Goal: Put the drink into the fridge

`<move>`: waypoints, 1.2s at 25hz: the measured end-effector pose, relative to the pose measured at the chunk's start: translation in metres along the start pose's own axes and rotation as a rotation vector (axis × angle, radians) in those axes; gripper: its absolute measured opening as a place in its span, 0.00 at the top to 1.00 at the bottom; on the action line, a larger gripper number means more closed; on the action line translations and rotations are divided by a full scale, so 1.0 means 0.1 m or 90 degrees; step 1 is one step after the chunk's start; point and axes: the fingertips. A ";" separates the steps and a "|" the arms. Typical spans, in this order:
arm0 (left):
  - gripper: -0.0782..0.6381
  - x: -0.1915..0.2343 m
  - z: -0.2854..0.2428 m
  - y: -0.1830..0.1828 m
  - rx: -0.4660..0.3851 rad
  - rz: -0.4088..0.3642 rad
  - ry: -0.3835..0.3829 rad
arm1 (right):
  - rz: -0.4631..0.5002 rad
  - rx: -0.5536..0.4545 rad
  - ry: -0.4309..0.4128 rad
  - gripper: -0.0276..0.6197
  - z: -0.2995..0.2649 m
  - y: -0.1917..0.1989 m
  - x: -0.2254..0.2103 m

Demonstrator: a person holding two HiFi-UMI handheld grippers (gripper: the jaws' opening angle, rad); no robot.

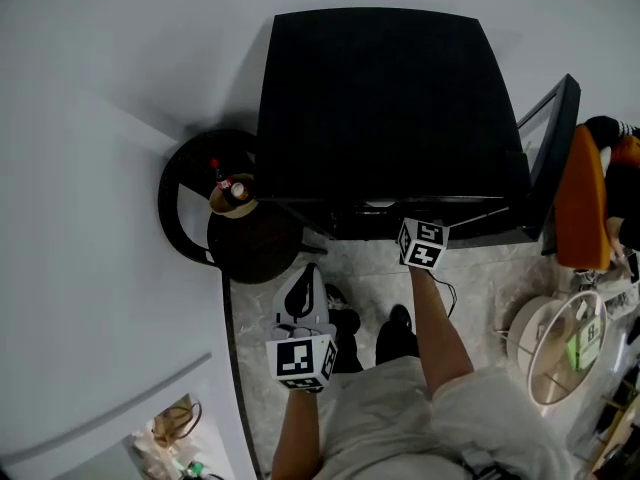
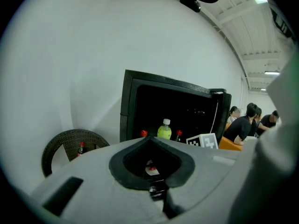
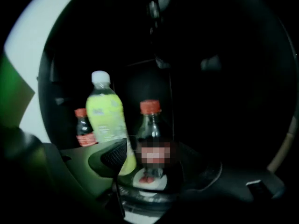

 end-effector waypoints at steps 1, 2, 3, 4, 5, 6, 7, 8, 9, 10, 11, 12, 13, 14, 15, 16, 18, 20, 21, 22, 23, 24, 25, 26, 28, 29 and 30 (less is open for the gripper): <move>0.88 -0.04 0.03 -0.05 0.003 -0.002 -0.003 | -0.013 0.009 -0.003 0.48 0.12 -0.03 0.02; 0.88 -0.09 0.06 -0.12 0.005 -0.005 -0.005 | -0.035 0.019 -0.003 0.48 0.25 -0.06 0.04; 0.88 -0.14 0.08 -0.19 0.005 -0.009 -0.006 | -0.068 0.027 -0.002 0.48 0.38 -0.10 0.05; 0.88 -0.20 0.09 -0.27 0.003 -0.012 -0.006 | -0.105 0.034 -0.003 0.48 0.50 -0.15 0.06; 0.88 -0.26 0.11 -0.35 -0.001 -0.015 -0.005 | -0.138 0.037 -0.006 0.48 0.61 -0.23 0.08; 0.88 -0.33 0.13 -0.44 -0.006 -0.022 -0.004 | -0.161 0.034 -0.011 0.48 0.71 -0.32 0.10; 0.88 -0.39 0.16 -0.52 -0.011 -0.033 -0.005 | -0.171 0.029 -0.020 0.48 0.80 -0.42 0.12; 0.88 -0.45 0.19 -0.61 -0.018 -0.045 -0.006 | -0.172 0.023 -0.032 0.48 0.88 -0.52 0.15; 0.88 -0.50 0.21 -0.70 -0.026 -0.055 -0.007 | -0.166 0.017 -0.047 0.48 0.93 -0.62 0.19; 0.88 -0.55 0.22 -0.78 -0.036 -0.063 -0.008 | -0.158 0.010 -0.064 0.48 0.98 -0.73 0.22; 0.88 -0.61 0.24 -0.85 -0.045 -0.069 -0.008 | -0.149 0.004 -0.082 0.48 1.03 -0.83 0.24; 0.88 -0.68 0.26 -0.91 -0.052 -0.074 -0.007 | -0.141 -0.002 -0.099 0.48 1.10 -0.93 0.26; 0.88 -0.77 0.30 -0.94 -0.058 -0.077 -0.005 | -0.134 -0.006 -0.115 0.48 1.19 -1.01 0.26; 0.88 -0.86 0.34 -0.96 -0.063 -0.078 -0.001 | -0.127 -0.009 -0.129 0.48 1.29 -1.08 0.25; 0.88 -0.94 0.38 -0.97 -0.065 -0.078 0.003 | -0.118 -0.012 -0.141 0.50 1.38 -1.14 0.25; 0.88 -1.02 0.42 -0.96 -0.065 -0.078 0.007 | -0.107 -0.015 -0.152 0.53 1.46 -1.19 0.26; 0.88 -1.16 0.48 -0.91 -0.062 -0.077 0.013 | -0.083 -0.021 -0.176 0.62 1.59 -1.27 0.26; 0.88 -1.27 0.48 -0.83 -0.062 -0.070 0.008 | -0.062 -0.025 -0.197 0.64 1.68 -1.34 0.24; 0.88 -1.31 0.49 -0.79 -0.060 -0.065 0.005 | -0.054 -0.025 -0.206 0.65 1.73 -1.36 0.23; 0.88 -1.36 0.52 -0.74 -0.056 -0.058 0.001 | -0.045 -0.022 -0.215 0.65 1.82 -1.36 0.22; 0.88 -1.41 0.57 -0.69 -0.052 -0.051 -0.001 | -0.037 -0.017 -0.226 0.66 1.92 -1.34 0.22; 0.88 -1.45 0.62 -0.65 -0.049 -0.045 -0.003 | -0.029 -0.013 -0.236 0.68 2.02 -1.31 0.23; 0.88 -1.48 0.65 -0.61 -0.047 -0.040 -0.004 | -0.019 -0.010 -0.246 0.70 2.09 -1.29 0.25; 0.88 -1.51 0.69 -0.57 -0.046 -0.039 -0.006 | -0.008 -0.007 -0.256 0.74 2.14 -1.26 0.27; 0.88 -1.53 0.75 -0.51 -0.041 -0.040 -0.015 | 0.010 -0.004 -0.277 0.80 2.28 -1.22 0.34; 0.88 -1.54 0.79 -0.49 -0.040 -0.040 -0.019 | 0.014 -0.006 -0.287 0.84 2.35 -1.21 0.37; 0.88 -1.54 0.82 -0.48 -0.040 -0.041 -0.021 | 0.012 -0.010 -0.296 0.88 2.42 -1.21 0.41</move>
Point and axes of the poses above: the fingertips, and each gripper's own axes: z backward along the fingers, x to its left, y out of its underside, and after that the axes turned 15 degrees about -x, right-handed
